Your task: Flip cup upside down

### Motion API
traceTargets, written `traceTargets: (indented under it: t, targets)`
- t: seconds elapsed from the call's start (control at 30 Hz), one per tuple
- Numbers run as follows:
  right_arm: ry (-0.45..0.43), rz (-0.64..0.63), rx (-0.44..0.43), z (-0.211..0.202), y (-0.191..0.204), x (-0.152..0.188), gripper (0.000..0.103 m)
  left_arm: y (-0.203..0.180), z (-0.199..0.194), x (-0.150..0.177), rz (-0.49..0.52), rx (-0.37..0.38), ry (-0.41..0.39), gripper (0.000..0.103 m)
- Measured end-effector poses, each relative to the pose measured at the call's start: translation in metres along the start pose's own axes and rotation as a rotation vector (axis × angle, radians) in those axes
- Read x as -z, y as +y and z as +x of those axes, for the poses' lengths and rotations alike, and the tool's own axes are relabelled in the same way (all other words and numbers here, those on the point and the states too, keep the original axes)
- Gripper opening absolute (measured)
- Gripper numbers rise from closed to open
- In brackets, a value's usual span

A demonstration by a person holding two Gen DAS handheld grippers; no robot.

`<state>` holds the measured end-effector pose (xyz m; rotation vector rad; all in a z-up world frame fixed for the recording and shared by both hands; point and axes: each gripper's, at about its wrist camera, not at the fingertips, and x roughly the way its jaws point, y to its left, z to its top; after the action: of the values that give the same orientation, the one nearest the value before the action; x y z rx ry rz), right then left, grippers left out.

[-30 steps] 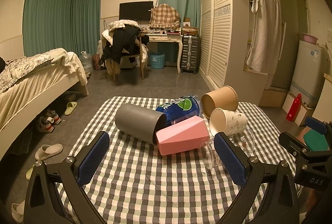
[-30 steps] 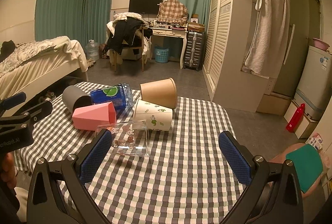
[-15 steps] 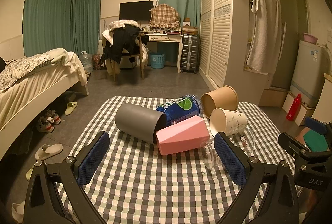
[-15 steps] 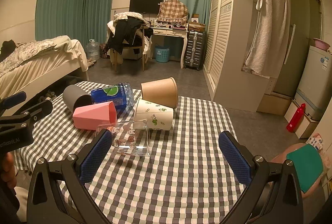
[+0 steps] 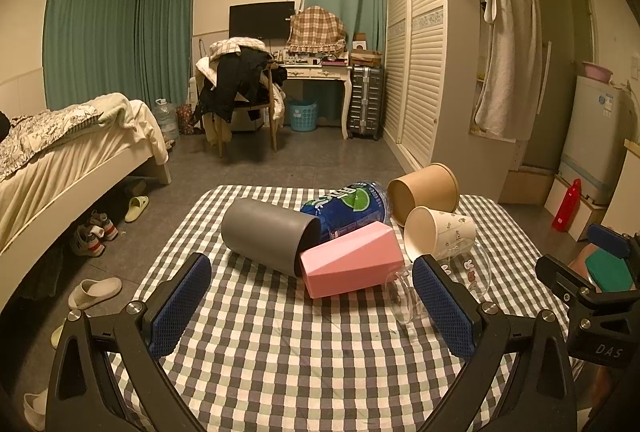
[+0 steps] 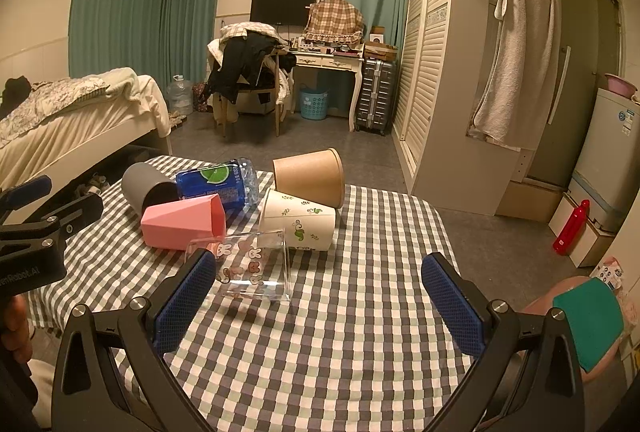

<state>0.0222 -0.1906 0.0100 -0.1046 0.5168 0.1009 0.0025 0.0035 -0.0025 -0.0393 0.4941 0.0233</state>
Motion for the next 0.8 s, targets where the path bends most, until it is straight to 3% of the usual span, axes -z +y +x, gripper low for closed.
traceTargets:
  t: [0.6,0.8]
  targets:
    - [0.005,-0.013,-0.019,0.000,0.008,0.003,0.103,0.005,-0.002,0.003,-0.003,-0.001,0.003,0.103]
    - [0.008,-0.021,-0.046,0.000,0.010,-0.001,0.103,0.027,-0.005,0.006,-0.016,-0.021,-0.008,0.103]
